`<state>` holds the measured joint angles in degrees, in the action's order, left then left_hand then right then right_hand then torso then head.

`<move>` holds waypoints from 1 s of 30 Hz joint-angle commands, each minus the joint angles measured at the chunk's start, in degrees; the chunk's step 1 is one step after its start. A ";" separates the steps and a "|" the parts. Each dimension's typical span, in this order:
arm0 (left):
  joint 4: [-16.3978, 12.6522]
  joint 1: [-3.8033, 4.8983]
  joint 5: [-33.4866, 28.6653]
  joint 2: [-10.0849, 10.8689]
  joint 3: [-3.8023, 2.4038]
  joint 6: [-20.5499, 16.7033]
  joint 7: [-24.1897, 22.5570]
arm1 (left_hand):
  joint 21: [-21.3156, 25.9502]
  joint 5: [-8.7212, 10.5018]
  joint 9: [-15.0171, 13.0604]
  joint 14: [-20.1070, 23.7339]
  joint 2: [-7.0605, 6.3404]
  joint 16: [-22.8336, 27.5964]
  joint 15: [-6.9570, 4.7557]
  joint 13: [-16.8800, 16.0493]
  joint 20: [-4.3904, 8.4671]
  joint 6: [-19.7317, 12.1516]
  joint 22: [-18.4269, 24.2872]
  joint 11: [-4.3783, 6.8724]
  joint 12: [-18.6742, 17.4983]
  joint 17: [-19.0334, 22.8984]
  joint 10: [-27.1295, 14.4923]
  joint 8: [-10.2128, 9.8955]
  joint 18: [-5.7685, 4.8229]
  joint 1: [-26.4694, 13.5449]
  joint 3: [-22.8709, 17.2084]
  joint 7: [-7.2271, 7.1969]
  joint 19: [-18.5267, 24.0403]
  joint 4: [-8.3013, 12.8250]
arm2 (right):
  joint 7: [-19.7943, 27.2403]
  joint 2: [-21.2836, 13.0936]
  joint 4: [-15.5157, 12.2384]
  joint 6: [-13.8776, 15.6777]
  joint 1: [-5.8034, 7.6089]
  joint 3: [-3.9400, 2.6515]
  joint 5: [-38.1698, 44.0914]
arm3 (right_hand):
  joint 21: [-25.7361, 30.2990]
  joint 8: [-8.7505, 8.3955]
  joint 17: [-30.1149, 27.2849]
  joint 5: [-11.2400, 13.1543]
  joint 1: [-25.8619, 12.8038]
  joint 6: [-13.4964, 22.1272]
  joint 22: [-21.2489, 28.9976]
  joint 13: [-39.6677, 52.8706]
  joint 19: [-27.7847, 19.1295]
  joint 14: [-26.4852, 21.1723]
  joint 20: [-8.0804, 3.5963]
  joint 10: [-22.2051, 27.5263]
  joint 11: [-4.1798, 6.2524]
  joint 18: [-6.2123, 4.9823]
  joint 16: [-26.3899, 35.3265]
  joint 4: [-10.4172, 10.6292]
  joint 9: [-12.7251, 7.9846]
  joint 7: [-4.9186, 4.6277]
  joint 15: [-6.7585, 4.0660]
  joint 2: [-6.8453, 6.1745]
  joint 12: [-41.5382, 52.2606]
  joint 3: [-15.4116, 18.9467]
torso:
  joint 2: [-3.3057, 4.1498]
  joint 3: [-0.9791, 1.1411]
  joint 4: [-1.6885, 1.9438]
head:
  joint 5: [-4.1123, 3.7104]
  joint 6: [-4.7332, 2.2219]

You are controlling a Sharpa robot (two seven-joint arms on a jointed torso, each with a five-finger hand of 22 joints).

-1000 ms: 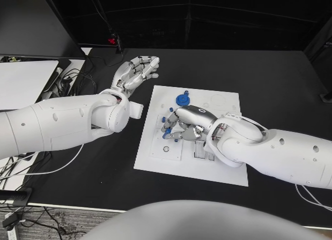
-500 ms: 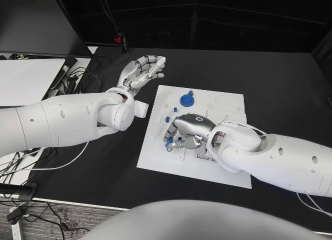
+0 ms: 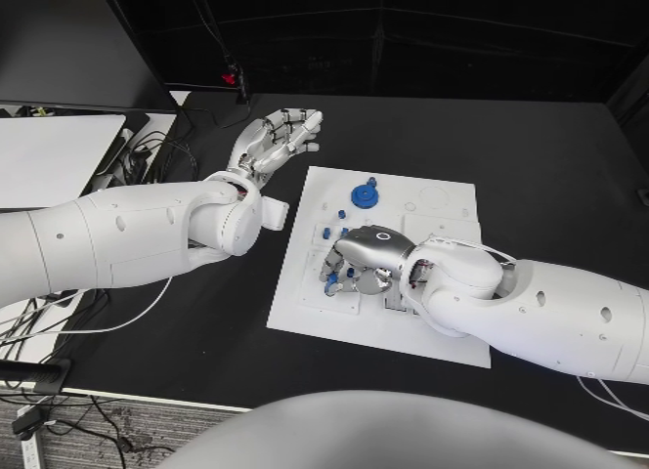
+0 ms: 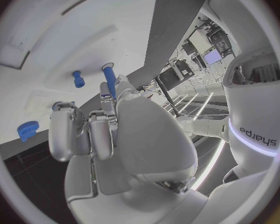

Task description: Assemble the parts on the task board

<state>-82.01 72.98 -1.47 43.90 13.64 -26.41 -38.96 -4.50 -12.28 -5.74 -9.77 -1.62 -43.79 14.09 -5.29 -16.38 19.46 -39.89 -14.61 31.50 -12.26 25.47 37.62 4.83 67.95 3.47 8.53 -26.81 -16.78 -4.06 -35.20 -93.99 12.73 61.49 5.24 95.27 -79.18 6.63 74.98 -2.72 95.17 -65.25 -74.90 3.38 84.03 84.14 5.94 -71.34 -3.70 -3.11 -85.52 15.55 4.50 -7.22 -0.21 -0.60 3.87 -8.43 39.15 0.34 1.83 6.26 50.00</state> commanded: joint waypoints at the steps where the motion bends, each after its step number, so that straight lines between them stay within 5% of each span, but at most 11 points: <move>1: -0.02 0.09 -0.01 -0.07 -0.06 0.52 -9.54 | 0.29 -0.21 0.08 0.49 0.58 -0.15 0.05 0.09 -0.18 -0.36 0.08 -0.13 0.28 0.05 -0.34 0.26 -0.08 -0.16 -0.20 8.32 0.10 -0.05 | -0.70 0.05 -0.14 -2.13 0.01 -0.02 1.80 | 0.11 -0.23 4.54 -0.24 0.11 -0.25 -10.44 0.05 0.73 4.06 -0.23 -0.19 -0.26 0.30 -0.08 -0.01 0.05 -0.19 -0.15 -0.02 -0.22 -0.31 | 0.08 0.01 -0.10 | -0.21 0.00; 10: -0.03 0.09 -0.01 -0.06 -0.06 0.55 -9.48 | 0.28 -0.32 0.14 0.54 0.71 -0.27 0.07 0.14 -0.18 -0.41 0.10 -0.13 0.41 0.17 -0.42 0.33 -0.08 -0.06 -0.19 8.33 0.13 -0.04 | -0.41 0.07 -0.16 -2.72 -0.01 -0.03 1.88 | 0.14 -0.33 4.49 -0.23 -0.05 -0.21 -10.43 0.06 0.71 4.05 -0.19 -0.15 -0.31 0.30 -0.07 0.14 0.01 -0.23 -0.09 -0.08 -0.25 -0.27 | 0.02 0.07 -0.01 | -0.95 0.00; 15: 0.02 0.09 -0.01 -0.04 -0.06 0.51 -9.45 | 0.28 -0.32 0.14 0.54 0.71 -0.27 0.07 0.14 -0.18 -0.41 0.10 -0.13 0.41 0.17 -0.42 0.33 -0.08 -0.06 -0.19 8.33 0.13 -0.04 | 0.05 0.52 0.07 -3.31 -0.02 -0.03 1.91 | 0.13 -0.38 4.53 -0.24 -0.05 -0.16 -10.44 0.06 0.71 4.05 -0.17 -0.14 -0.31 0.30 -0.08 0.18 -0.01 -0.24 -0.08 0.00 -0.26 -0.33 | -0.03 0.00 -0.08 | -0.45 0.00; 24: 0.02 0.09 -0.01 -0.05 -0.06 0.53 -9.39 | 0.28 -0.32 0.14 0.54 0.71 -0.27 0.07 0.14 -0.18 -0.41 0.10 -0.13 0.41 0.17 -0.42 0.33 -0.08 -0.06 -0.19 8.33 0.13 -0.04 | -1.44 0.99 0.34 -4.85 -0.02 -0.03 2.47 | 0.23 -0.76 4.40 -0.22 -0.09 0.28 -10.41 0.04 0.66 4.02 -0.08 0.24 -0.45 0.28 -0.05 0.29 -0.17 -0.42 0.03 -0.18 -0.37 -0.36 | -0.04 -0.01 0.02 | -0.84 0.00; 30: 0.02 0.09 -0.01 -0.10 -0.06 0.58 -9.37 | 0.27 -0.39 0.17 0.57 0.84 -0.36 0.08 0.18 -0.18 -0.44 0.11 -0.14 0.51 0.26 -0.46 0.39 -0.08 -0.01 -0.19 8.33 0.13 -0.03 | -1.60 1.35 0.55 -4.49 -0.02 -0.03 3.78 | 1.52 -2.91 3.21 -0.01 -2.40 4.02 -9.91 0.01 0.00 3.76 0.59 3.25 -1.73 0.04 0.43 1.09 -0.88 -1.85 1.05 -2.31 -0.47 1.12 | 0.00 -0.01 -0.02 | -0.80 0.00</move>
<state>-81.96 72.98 -1.48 43.86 13.64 -26.35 -38.96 -4.50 -12.27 -5.65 -9.57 -1.16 -43.79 14.29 -5.18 -16.38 19.46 -39.84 -14.82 31.71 -12.05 25.26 37.62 4.83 67.95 3.47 8.53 -26.81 -16.78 -5.19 -33.92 -93.44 9.10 61.47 5.16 97.69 -77.81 4.09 74.98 -3.07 93.26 -61.74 -74.90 3.54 83.91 83.95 6.15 -68.42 -5.31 -3.11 -85.29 16.74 3.80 -8.99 0.65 -2.48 3.79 -7.73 39.17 0.35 1.83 5.39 50.00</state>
